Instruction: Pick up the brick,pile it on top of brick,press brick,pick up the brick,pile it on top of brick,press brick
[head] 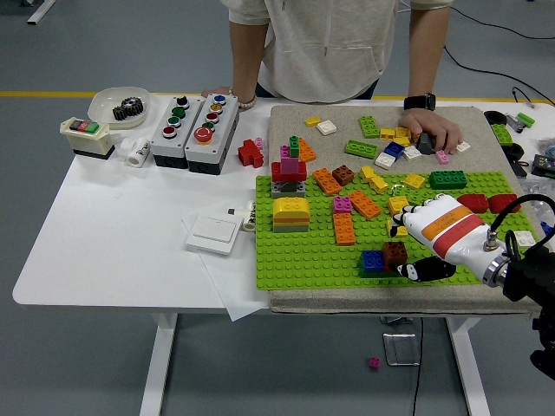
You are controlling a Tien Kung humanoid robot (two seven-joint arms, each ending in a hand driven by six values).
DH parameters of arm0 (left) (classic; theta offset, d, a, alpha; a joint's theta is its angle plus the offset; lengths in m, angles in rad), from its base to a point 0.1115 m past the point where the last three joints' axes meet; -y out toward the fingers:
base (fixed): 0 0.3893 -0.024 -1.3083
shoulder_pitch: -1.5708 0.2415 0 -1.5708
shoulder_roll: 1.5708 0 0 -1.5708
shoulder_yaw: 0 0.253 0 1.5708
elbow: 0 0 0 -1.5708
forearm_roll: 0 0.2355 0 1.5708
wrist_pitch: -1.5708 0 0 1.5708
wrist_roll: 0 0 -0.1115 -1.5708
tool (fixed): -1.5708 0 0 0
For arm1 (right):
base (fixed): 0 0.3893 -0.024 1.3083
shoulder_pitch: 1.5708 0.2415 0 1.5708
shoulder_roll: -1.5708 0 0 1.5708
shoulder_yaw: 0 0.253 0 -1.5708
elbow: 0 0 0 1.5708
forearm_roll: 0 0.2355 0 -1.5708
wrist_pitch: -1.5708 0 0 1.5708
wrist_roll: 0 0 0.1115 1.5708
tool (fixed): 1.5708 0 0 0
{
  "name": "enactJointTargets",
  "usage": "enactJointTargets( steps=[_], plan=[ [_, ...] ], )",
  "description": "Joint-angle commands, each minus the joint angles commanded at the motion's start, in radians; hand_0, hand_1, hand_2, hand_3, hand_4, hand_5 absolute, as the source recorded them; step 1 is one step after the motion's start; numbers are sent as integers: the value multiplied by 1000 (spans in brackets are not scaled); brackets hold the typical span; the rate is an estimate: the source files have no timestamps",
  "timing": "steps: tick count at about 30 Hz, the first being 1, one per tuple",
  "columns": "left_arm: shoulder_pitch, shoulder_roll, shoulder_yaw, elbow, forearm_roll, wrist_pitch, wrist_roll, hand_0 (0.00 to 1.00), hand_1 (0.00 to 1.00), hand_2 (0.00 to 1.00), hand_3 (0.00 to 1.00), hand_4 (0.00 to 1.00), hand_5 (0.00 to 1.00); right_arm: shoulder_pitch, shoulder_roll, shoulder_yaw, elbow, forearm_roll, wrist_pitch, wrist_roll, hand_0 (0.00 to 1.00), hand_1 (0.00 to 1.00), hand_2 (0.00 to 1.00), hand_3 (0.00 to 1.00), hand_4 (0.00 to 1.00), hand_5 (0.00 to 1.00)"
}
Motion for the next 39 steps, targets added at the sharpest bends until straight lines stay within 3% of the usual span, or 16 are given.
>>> enactJointTargets(
  steps=[3,4,9,10,15,16,27,28,39],
  plan=[
    [0,0,0,0,1,0,0,751,723,716,588,643,665,-17,-5,20,16,0,-19,-4,277,373,653,594,829,498],
    [0,0,0,0,1,0,0,751,722,716,587,643,666,-19,-6,23,18,0,-21,-5,332,407,657,593,842,494],
    [1,0,0,1,0,0,-1,751,722,716,587,643,666,-52,-12,52,32,0,-54,-10,332,407,657,593,842,494],
    [1,0,0,1,-1,0,-1,751,722,714,587,642,664,-64,-14,61,36,0,-62,-9,523,571,676,607,842,508],
    [2,-1,0,1,0,-1,0,751,722,714,587,642,664,-98,-20,85,42,36,-83,12,523,571,676,607,842,508],
    [2,-1,0,1,0,-1,0,751,722,715,587,642,665,-104,-21,89,43,44,-87,18,595,630,707,620,791,487],
    [4,-1,-5,2,8,-2,2,751,723,715,587,643,665,-156,-31,138,63,91,-119,63,611,636,700,609,753,469],
    [5,-1,-5,2,8,-2,2,751,723,715,587,642,664,-157,-31,138,63,91,-119,63,589,620,657,598,744,466],
    [11,-2,-14,3,24,-3,6,751,723,716,587,642,664,-186,-35,145,82,94,-128,75,567,577,618,602,735,453]
  ],
)
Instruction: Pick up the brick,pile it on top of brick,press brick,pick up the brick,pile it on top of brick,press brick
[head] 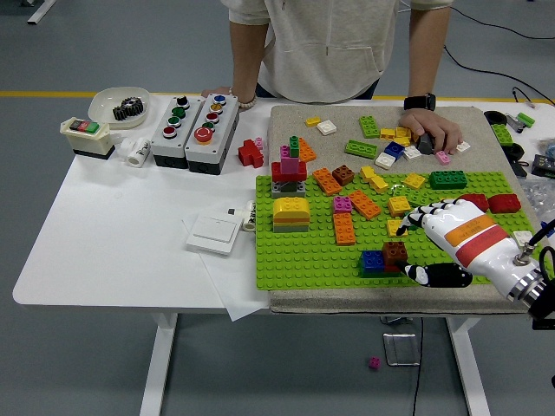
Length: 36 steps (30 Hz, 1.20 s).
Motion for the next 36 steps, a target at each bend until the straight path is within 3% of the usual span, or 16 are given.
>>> enactJointTargets(
  steps=[19,26,36],
  plan=[
    [-2,0,1,0,-2,-1,-2,752,723,716,587,642,664,-7,0,-4,-3,4,22,3,563,554,607,620,694,403],
    [-5,0,3,-1,-6,-1,-3,752,725,713,586,642,663,17,10,-30,-25,19,26,6,584,568,624,563,683,402],
    [-9,1,7,-2,-13,-1,-4,752,724,713,586,642,664,28,21,-45,-31,20,26,6,589,569,618,561,681,403]
  ],
)
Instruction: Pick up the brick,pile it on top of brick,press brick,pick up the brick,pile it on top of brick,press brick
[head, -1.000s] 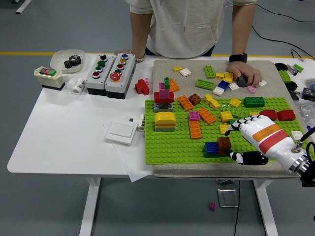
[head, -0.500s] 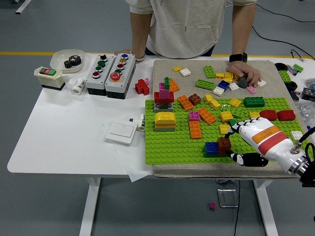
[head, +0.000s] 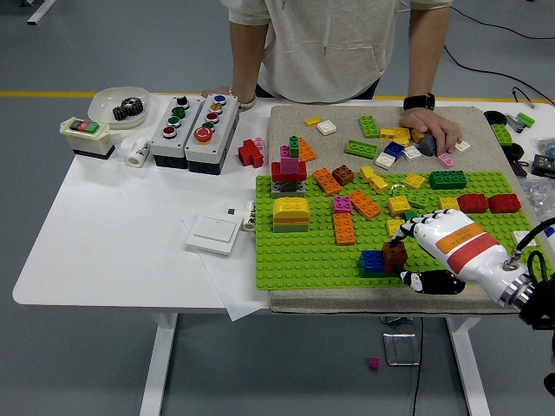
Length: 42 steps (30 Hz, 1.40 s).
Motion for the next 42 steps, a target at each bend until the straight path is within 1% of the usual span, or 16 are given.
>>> enactJointTargets(
  steps=[14,42],
  plan=[
    [-1,1,0,-1,2,0,1,752,724,712,586,641,663,3,5,-22,-22,0,1,0,586,566,618,556,681,400],
    [-3,1,-2,-1,6,0,2,753,724,711,586,641,662,-3,7,-39,-17,-6,10,-5,583,563,618,554,683,400]
  ],
)
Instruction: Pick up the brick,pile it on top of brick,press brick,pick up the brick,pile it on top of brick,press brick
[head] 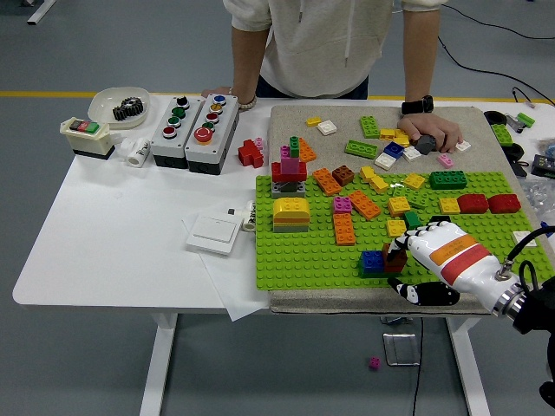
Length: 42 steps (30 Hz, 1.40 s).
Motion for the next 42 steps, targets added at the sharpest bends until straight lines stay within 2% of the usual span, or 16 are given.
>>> enactJointTargets(
  steps=[30,36,42],
  plan=[
    [7,0,-8,0,17,-2,5,754,724,712,587,642,664,-9,5,-16,-5,-5,25,-12,577,559,610,553,685,399],
    [5,0,-4,0,11,-1,3,752,725,712,587,641,663,-9,4,-7,-1,-5,21,-10,577,559,612,554,685,400],
    [2,1,-1,0,4,-1,1,753,724,712,586,641,663,-14,4,36,10,-7,-2,-3,578,560,611,554,686,400]
  ],
)
